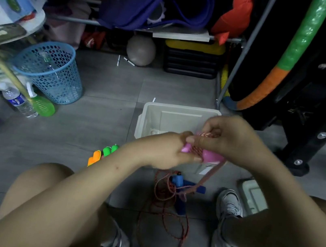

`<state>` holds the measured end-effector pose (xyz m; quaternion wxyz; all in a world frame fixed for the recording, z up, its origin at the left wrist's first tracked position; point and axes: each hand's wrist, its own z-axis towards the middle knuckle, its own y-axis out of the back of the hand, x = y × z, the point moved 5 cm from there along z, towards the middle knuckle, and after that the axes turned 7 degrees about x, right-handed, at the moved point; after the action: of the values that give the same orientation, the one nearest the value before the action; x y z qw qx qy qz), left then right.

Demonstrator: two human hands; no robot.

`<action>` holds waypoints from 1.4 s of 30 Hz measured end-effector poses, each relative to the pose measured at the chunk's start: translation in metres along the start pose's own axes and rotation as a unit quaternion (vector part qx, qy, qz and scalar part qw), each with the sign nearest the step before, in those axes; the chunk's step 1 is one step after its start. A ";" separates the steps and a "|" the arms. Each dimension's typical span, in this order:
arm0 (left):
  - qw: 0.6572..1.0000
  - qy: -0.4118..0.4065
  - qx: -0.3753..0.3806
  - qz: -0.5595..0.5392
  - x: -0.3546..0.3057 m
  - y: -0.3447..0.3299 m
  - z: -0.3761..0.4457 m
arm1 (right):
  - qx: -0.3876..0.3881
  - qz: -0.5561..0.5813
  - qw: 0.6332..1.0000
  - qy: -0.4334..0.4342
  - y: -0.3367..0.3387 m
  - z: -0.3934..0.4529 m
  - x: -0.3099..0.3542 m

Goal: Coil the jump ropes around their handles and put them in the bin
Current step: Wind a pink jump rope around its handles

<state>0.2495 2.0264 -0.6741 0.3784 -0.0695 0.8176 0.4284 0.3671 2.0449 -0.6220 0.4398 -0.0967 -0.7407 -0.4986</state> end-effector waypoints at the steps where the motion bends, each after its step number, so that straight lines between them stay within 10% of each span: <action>1: 0.999 -0.010 0.029 -0.013 0.000 -0.003 0.000 | 0.001 -0.043 0.999 0.000 0.009 0.000 0.001; 10: 0.970 0.006 0.195 -0.143 0.007 -0.017 -0.006 | 0.037 -0.064 0.994 0.080 0.005 0.012 -0.014; 25: 0.940 0.051 0.151 -0.303 0.005 -0.010 -0.009 | 0.009 -0.101 0.993 0.061 -0.023 0.011 -0.023; 32: 0.991 0.061 -0.008 -0.116 0.012 0.001 -0.005 | -0.085 -0.210 0.973 0.034 -0.020 0.011 -0.021; 42: 0.987 0.072 0.059 -0.127 0.004 0.004 -0.012 | -0.018 -0.041 0.998 0.046 -0.020 0.005 -0.025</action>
<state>0.2379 2.0204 -0.6699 0.3733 -0.1812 0.8512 0.3213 0.3680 2.0465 -0.6542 0.4508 -0.0511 -0.7138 -0.5336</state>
